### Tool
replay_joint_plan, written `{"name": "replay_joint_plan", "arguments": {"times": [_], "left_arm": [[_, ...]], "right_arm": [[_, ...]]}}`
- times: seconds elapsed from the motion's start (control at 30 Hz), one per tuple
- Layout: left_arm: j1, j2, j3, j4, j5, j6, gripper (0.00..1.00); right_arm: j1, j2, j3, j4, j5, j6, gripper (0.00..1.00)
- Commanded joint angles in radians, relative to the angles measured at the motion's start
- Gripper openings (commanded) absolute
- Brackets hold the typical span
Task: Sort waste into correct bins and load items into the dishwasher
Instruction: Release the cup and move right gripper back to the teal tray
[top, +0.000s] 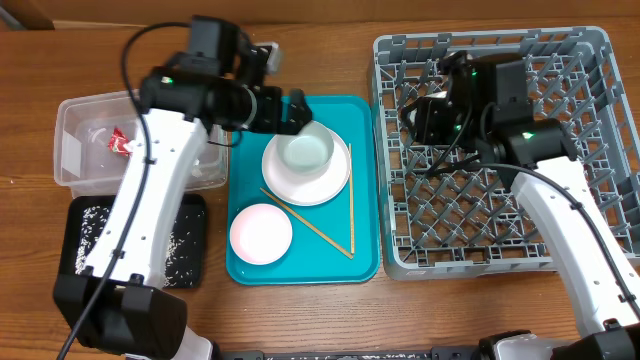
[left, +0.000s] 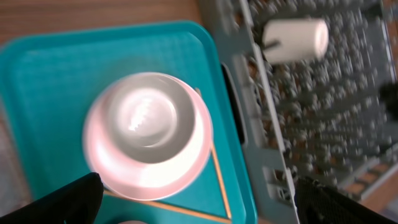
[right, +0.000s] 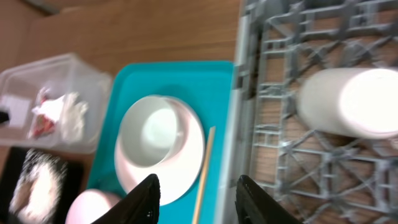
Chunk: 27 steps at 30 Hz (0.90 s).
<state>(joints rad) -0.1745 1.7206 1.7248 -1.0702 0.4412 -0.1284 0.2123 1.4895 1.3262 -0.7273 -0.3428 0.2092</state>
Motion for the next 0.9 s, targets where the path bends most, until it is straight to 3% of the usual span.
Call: {"name": "replay_joint_plan", "arguments": {"times": [0.0, 0.33, 0.6, 0.87], "left_arm": [[0.134, -0.001, 0.107, -0.016, 0.004, -0.045, 1.00], [0.365, 0.002, 0.140, -0.055, -0.016, -0.105, 1.00], [0.378, 0.002, 0.140, -0.056, -0.085, -0.104, 1.00], [0.378, 0.002, 0.141, -0.056, -0.086, -0.104, 1.00]], "right_arm": [[0.084, -0.006, 0.016, 0.007, -0.078, 0.000, 0.46], [0.360, 0.048, 0.016, 0.154, 0.102, -0.035, 0.70], [0.519, 0.212, 0.016, 0.275, 0.305, -0.136, 0.75], [0.539, 0.431, 0.016, 0.517, 0.316, -0.242, 0.69]]}}
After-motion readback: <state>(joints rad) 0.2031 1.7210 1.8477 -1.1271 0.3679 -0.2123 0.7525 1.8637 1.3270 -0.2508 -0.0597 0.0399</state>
